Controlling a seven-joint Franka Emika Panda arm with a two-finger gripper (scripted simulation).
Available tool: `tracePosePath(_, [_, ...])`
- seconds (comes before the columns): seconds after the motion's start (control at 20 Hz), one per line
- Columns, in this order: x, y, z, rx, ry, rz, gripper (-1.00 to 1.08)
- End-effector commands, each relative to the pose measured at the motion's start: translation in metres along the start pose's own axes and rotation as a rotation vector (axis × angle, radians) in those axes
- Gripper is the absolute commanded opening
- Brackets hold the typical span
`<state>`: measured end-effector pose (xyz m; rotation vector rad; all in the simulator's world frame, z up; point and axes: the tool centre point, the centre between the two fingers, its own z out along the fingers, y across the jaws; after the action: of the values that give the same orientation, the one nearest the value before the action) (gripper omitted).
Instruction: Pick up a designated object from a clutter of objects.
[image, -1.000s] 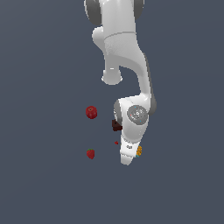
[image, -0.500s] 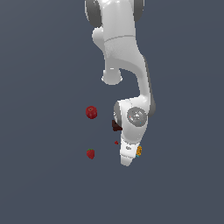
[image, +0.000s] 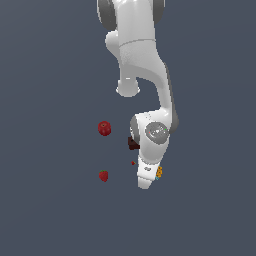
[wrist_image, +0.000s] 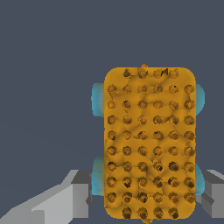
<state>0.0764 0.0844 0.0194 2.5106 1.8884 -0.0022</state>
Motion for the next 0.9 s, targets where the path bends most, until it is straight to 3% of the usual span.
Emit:
tracePosePath(0.0, [0.002,0.000,-0.007,-0.002,0.001,0.000,-1.00])
tracePosePath(0.4, [0.015,-0.007,-0.056,-0.002,0.000,-0.001,-1.00])
tracePosePath(0.85, [0.041,-0.018,-0.154,-0.001,0.000,-0.002,-1.00])
